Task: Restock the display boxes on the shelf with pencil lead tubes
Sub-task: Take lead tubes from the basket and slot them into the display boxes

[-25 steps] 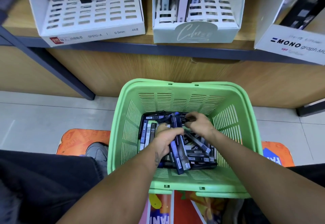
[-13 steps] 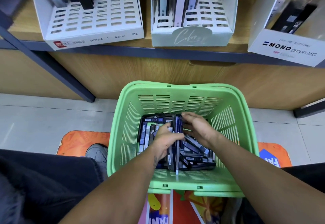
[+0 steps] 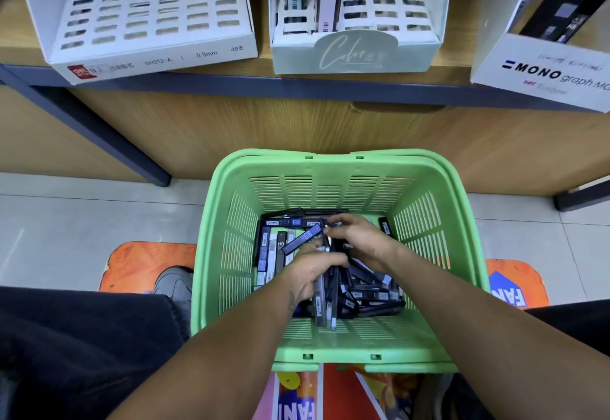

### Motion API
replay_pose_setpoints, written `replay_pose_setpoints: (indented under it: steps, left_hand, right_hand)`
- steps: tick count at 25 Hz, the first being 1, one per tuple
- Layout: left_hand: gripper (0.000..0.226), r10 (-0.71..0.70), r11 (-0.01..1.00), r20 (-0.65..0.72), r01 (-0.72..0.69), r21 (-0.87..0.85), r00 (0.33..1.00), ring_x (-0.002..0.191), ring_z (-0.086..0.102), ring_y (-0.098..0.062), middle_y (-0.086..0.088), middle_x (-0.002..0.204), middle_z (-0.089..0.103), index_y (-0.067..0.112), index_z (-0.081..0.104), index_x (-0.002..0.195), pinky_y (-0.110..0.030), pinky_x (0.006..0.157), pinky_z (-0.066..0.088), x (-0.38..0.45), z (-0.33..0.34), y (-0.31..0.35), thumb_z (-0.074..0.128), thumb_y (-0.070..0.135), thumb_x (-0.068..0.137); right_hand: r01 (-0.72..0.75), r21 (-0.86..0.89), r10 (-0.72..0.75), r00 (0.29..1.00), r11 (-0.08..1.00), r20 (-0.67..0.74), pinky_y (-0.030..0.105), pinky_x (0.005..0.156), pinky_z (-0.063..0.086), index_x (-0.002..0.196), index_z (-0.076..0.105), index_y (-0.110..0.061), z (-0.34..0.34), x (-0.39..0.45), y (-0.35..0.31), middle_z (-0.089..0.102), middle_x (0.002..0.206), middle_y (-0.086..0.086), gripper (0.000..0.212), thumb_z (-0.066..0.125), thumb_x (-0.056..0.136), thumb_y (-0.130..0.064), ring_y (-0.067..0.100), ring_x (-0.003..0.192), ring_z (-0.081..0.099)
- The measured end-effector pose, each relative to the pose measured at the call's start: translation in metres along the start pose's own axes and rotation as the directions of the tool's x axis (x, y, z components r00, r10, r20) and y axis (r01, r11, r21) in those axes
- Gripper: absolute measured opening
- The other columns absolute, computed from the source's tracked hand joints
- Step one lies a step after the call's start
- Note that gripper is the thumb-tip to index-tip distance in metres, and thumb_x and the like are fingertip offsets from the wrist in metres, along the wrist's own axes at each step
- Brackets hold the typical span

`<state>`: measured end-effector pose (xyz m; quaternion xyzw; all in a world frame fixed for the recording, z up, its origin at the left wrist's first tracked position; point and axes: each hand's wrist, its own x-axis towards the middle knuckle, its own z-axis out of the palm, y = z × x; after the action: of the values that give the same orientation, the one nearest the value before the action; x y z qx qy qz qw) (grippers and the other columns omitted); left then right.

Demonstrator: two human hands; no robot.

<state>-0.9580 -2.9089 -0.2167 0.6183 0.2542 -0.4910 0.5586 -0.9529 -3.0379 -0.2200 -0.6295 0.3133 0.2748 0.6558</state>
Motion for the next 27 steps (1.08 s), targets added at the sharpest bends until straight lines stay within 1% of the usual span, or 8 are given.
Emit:
replay_pose_setpoints:
  steps: [4,7,13,15,18,23,25,27]
  left_hand:
    - [0.108,0.005,1.000,-0.009,-0.005,-0.027,1.000,0.108,0.067,-0.031,-0.010,0.121,0.065,0.027,0.035,0.150,-0.051,0.084,0.059,0.003,0.001,-0.001,0.083,0.006,0.056]
    - [0.090,0.046,0.997,-0.028,-0.047,-0.060,0.999,0.096,0.069,-0.024,-0.009,0.119,0.065,0.021,0.034,0.150,-0.038,0.068,0.060,0.006,0.002,-0.003,0.076,-0.002,0.074]
    - [0.061,0.250,0.965,-0.142,-0.259,-0.051,0.958,0.094,0.069,-0.016,-0.002,0.109,0.071,0.022,0.055,0.131,-0.024,0.081,0.058,0.012,-0.008,0.012,0.075,-0.004,0.079]
    - [0.070,0.237,0.971,-0.109,-0.239,0.002,0.965,0.100,0.068,-0.019,-0.002,0.117,0.068,0.020,0.049,0.139,-0.032,0.088,0.057,0.008,-0.012,0.016,0.076,-0.001,0.078]
    - [0.060,0.160,0.985,0.004,-0.160,0.063,0.987,0.096,0.072,-0.025,-0.007,0.106,0.071,0.022,0.055,0.121,-0.046,0.084,0.061,0.004,-0.011,0.006,0.080,0.001,0.071]
    - [0.106,0.072,0.995,0.057,-0.076,0.068,0.996,0.123,0.060,-0.027,-0.010,0.144,0.056,0.040,0.044,0.141,-0.050,0.097,0.054,0.042,-0.015,-0.023,0.091,0.025,0.046]
    - [0.108,0.059,0.997,0.054,-0.062,0.056,0.997,0.117,0.064,-0.029,-0.011,0.133,0.063,0.032,0.042,0.143,-0.048,0.093,0.057,0.013,-0.011,-0.009,0.091,0.020,0.048]
    - [0.076,0.079,0.996,0.027,-0.080,0.039,0.997,0.103,0.071,-0.029,-0.011,0.111,0.073,0.020,0.055,0.127,-0.048,0.088,0.059,0.007,-0.011,-0.007,0.090,0.009,0.061]
  right_hand:
    - [-0.045,0.134,0.038,0.998,0.990,0.058,0.036,0.095,0.051,0.124,0.065,-0.014,-0.003,-0.001,-0.001,0.070,0.118,0.006,0.028,0.061,0.098,-0.008,0.022,0.111,0.063]
    - [-0.072,0.179,0.062,0.996,0.981,0.062,0.045,0.104,0.047,0.124,0.064,-0.015,-0.005,0.003,0.005,0.067,0.123,0.007,0.029,0.061,0.097,-0.007,0.028,0.121,0.058]
    - [-0.068,0.270,0.046,0.995,0.960,0.087,0.040,0.104,0.048,0.123,0.063,-0.014,-0.007,0.004,0.005,0.071,0.120,0.007,0.025,0.060,0.098,-0.008,0.026,0.119,0.063]
    - [-0.060,0.294,0.034,0.995,0.954,0.093,0.040,0.103,0.049,0.126,0.063,-0.011,-0.006,0.003,0.006,0.071,0.121,0.010,0.028,0.060,0.098,-0.008,0.027,0.120,0.063]
    - [-0.008,0.296,-0.013,0.997,0.955,0.069,0.039,0.095,0.054,0.128,0.062,-0.010,-0.010,0.001,0.003,0.072,0.120,0.012,0.030,0.057,0.099,-0.007,0.026,0.111,0.066]
    - [0.048,0.225,-0.069,0.994,0.973,0.087,0.034,0.091,0.043,0.131,0.063,-0.027,-0.008,-0.003,-0.002,0.068,0.125,0.004,0.038,0.065,0.095,-0.015,0.019,0.111,0.060]
    - [0.048,0.118,-0.061,0.992,0.992,0.110,0.027,0.089,0.042,0.132,0.063,-0.024,-0.005,0.001,0.001,0.064,0.127,0.003,0.041,0.065,0.095,-0.008,0.014,0.110,0.059]
    - [0.023,0.066,-0.029,0.996,0.998,0.083,0.025,0.087,0.046,0.128,0.065,-0.017,-0.002,0.009,0.007,0.065,0.126,0.007,0.038,0.062,0.094,0.000,0.014,0.110,0.061]
